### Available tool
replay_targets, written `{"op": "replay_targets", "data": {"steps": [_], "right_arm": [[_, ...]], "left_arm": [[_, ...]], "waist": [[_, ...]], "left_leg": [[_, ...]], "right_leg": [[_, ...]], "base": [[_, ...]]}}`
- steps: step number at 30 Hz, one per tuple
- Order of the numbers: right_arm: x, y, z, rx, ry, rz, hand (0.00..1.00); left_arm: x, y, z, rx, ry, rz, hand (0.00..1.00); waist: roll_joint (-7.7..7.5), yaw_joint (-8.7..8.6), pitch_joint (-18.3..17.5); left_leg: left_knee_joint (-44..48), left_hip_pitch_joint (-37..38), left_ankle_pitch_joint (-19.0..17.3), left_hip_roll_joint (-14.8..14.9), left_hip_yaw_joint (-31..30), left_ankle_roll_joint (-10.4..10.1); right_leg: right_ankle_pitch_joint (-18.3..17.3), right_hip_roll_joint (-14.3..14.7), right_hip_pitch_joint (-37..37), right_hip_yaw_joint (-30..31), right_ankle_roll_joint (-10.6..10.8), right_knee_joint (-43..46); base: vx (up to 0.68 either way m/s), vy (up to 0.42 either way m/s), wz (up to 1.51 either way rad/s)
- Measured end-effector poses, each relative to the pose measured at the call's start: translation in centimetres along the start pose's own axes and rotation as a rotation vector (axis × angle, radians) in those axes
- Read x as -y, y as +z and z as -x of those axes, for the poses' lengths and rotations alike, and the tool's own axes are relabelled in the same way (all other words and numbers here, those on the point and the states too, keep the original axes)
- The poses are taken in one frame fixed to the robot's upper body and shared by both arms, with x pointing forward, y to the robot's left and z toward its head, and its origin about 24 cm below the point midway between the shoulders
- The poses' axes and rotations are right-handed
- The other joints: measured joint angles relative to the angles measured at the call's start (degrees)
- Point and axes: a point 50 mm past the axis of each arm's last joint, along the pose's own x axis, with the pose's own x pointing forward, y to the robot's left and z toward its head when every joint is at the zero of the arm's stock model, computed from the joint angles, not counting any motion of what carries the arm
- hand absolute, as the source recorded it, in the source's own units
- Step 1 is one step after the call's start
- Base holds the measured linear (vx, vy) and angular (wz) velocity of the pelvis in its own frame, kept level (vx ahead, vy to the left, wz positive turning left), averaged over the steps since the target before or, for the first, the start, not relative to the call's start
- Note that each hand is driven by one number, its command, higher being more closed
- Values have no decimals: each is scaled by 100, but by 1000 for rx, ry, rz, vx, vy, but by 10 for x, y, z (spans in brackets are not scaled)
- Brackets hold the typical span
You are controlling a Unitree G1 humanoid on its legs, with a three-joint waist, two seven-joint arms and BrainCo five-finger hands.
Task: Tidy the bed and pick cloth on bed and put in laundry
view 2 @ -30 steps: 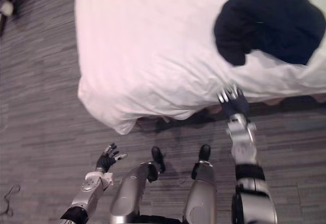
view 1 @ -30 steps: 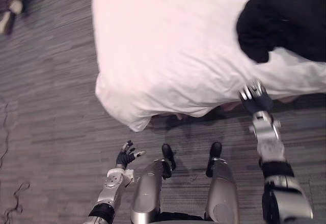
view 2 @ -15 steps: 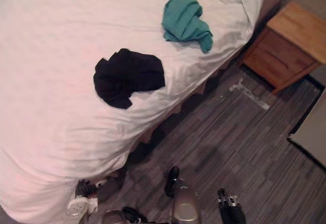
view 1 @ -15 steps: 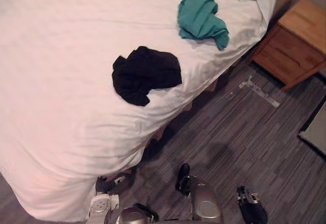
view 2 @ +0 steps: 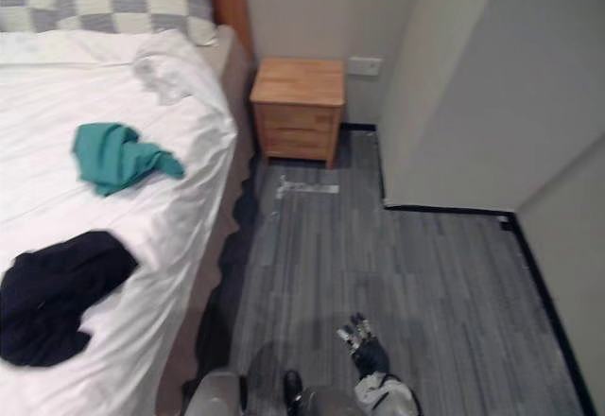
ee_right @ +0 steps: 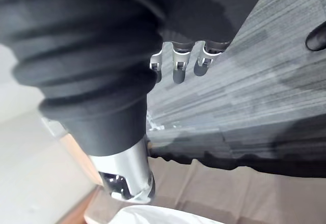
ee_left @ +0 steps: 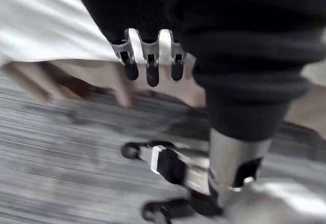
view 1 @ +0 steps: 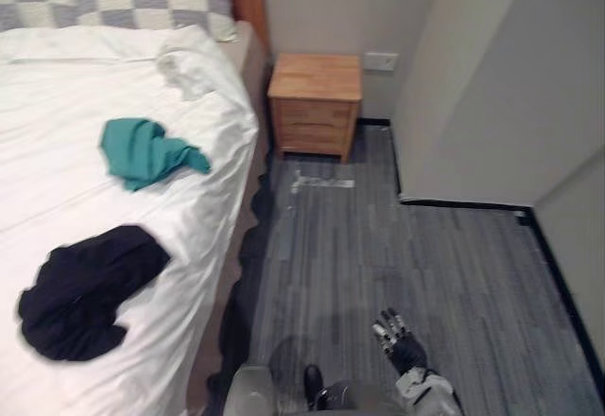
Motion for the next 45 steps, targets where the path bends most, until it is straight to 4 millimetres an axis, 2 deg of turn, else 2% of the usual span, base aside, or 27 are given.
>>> {"op": "replay_targets", "data": {"steps": [1, 3, 4, 6, 8, 10, 11, 13, 15, 16, 18, 19, 20, 21, 22, 25, 26, 28, 31, 32, 34, 36, 37, 39, 41, 43, 45], "right_arm": [[-6, -4, 0, -11, 15, 3, 0], [-23, -13, -4, -47, 57, 30, 0], [-24, -16, -5, -67, 59, 41, 0], [-21, -18, -6, -90, 51, 59, 0], [-18, -25, -3, -128, 43, 83, 0], [-9, -34, 3, -188, 20, 95, 0], [-8, -37, 0, -217, 17, 92, 0], [-1, -32, 0, -219, 2, 103, 0], [5, -34, 2, -236, -17, 99, 0], [3, -32, -2, -235, -13, 98, 0], [-1, -30, -6, -229, -3, 109, 0], [-3, -30, -8, -228, 3, 120, 0], [-4, -29, -11, -230, -8, 142, 0], [-1, -28, -11, -235, -21, 153, 0], [4, -27, -10, -247, -48, 168, 0], [11, -25, -7, -268, -69, 191, 0], [11, -26, -8, -275, -71, 196, 0], [13, -31, -5, -309, -71, 216, 0], [13, -32, -4, -316, -63, 233, 0], [15, -31, -4, -318, -66, 253, 0], [16, -28, -3, -307, -71, 266, 0], [12, -24, -6, -269, -69, 255, 0], [12, -20, -7, -245, -66, 259, 0], [8, -7, -17, -207, -51, 280, 0], [4, 0, -22, -177, -37, 291, 0], [1, 3, -23, -152, -29, 320, 0], [-8, 14, -26, -89, -14, 453, 0]], "left_arm": [[-2, 1, 0, 10, -21, -9, 0], [17, 46, 1, 162, -102, -1, 0], [16, 65, 1, 224, -106, -7, 0], [24, 83, 4, 280, -129, -62, 0], [28, 83, 4, 272, -157, -98, 0], [25, 79, 2, 262, -171, -179, 0], [20, 79, 0, 262, -150, -231, 0], [20, 73, -1, 243, -154, -284, 0], [20, 70, -1, 232, -160, -291, 0], [21, 70, -1, 230, -162, -283, 0], [20, 71, -1, 231, -156, -272, 0], [19, 71, -2, 228, -150, -266, 0], [18, 69, -3, 211, -134, -245, 0], [21, 69, -3, 210, -140, -216, 0], [26, 69, -1, 216, -142, -149, 0], [34, 70, 2, 231, -158, 14, 0], [33, 70, 2, 236, -157, 53, 0], [30, 75, 3, 255, -155, 95, 0], [27, 78, 3, 272, -169, 126, 0], [28, 79, 3, 271, -180, 128, 0], [29, 79, 3, 271, -185, 132, 0], [26, 77, 2, 263, -180, 130, 0], [24, 79, 2, 270, -183, 130, 0], [24, 78, 2, 256, -184, 152, 0], [22, 77, 1, 244, -183, 152, 0], [23, 73, 1, 239, -185, 121, 0], [26, 71, 2, 243, -196, 90, 0]], "waist": [[-122, -38, -118], [-474, -182, -364], [-521, -187, -379], [-433, -164, -448], [-344, -166, -505], [-399, -233, -595], [-476, -275, -555], [-446, -419, -502], [-389, -368, -521], [-306, -365, -498], [-238, -365, -467], [-256, -360, -470], [-217, -357, -433], [-201, -376, -414], [-120, -363, -416], [133, -290, -378], [111, -232, -353], [-33, -127, -289], [-159, -58, -236], [-160, -83, -234], [-166, -81, -235], [-289, -74, -239], [-365, -46, -241], [-363, -42, -245], [-360, -49, -239], [-342, -96, -226], [-187, -124, -198]], "left_leg": [[-99, -15, -262, -51, 15, -85], [-1539, -46, -1403, -373, 202, -308], [-2117, -35, -1522, -426, 258, -372], [-3150, 38, -1379, -518, 355, -491], [-3563, 160, -1213, -596, 419, -259], [-3782, 527, -1152, -754, 469, -155], [-3916, 792, -1224, -886, 518, -92], [-4109, 1308, -1251, -910, 550, -81], [-4295, 1616, -1408, -806, 550, -158], [-4339, 1654, -1489, -624, 530, -226], [-4435, 1682, -1601, -361, 430, -419], [-4473, 1707, -1609, -301, 424, -444], [-4386, 1741, -1540, -259, 381, -482], [-4086, 1675, -1537, -258, 359, -482], [-2983, 1310, -1516, -203, 174, -488], [-264, 167, -605, 139, -142, -532], [274, -130, -735, 187, -54, -452], [-110, -392, -1103, 57, 341, -445], [-2808, -415, -1009, -272, 1664, -547], [-3958, -349, -624, -397, 2780, -370], [-4637, -302, -268, -506, 3865, 69], [-4895, -90, -126, -783, 4463, 1005], [-4930, -68, -294, -956, 4301, 1056], [-4567, -125, -667, -964, 4043, 1290], [-4215, 29, -971, -929, 3706, 1047], [-4148, 505, -1131, -1033, 3151, 963], [-4447, 1016, -1141, -1052, 2363, 914]], "right_leg": [[8, -44, 69, 57, 29, -185], [300, -120, 181, 575, 179, -534], [308, -120, 258, 685, 192, -638], [46, -123, 346, 681, 268, -701], [-309, -180, 340, 410, 426, -290], [-1009, -446, 53, -180, 1364, 1145], [-988, -702, -461, -608, 1398, 2325], [-1185, -1107, -620, -1062, 1112, 2686], [-918, -1368, -488, -1251, 1174, 1074], [-251, -1301, -484, -1330, 1130, 377], [400, -1071, -466, -1309, 1118, -300], [394, -1013, -429, -1335, 1037, -303], [156, -990, -398, -1442, 674, -86], [3, -1001, -360, -1442, 621, 16], [-261, -997, -204, -1464, 618, 110], [-680, -694, 466, -1481, 562, -107], [-751, -660, 778, -1463, 429, -235], [-766, -763, 1271, -1425, 451, -568], [-770, -1035, 1700, -1572, 619, -1098], [-777, -1096, 1918, -1750, 756, -1342], [-875, -1117, 2169, -2021, 936, -1482], [-1009, -1236, 2474, -2393, 1159, -1496], [-994, -1349, 2407, -2494, 1206, -1306], [-1031, -1553, 1971, -2538, 1701, -47], [-800, -1981, 1134, -2465, 2026, 2253], [-922, -2435, 602, -2623, 1804, 3778], [-1072, -2405, 117, -2619, 1570, 3596]], "base": [[240, 4, -111], [327, -29, -37], [174, 0, -37], [165, 101, -76], [184, 157, -67], [263, 140, -51], [302, 82, -35], [354, 58, 11], [368, -10, 9], [407, -95, -6], [427, -115, -13], [466, -179, -1], [359, -170, 6], [392, -209, 11], [276, -145, 14], [337, -87, 15], [462, -57, 4], [448, -46, -5], [393, 28, 12], [507, 64, 48], [496, 69, 59], [614, 79, 84], [440, 51, 75], [540, 138, 62], [614, 201, 77], [591, 136, 125], [447, 15, 149]]}}
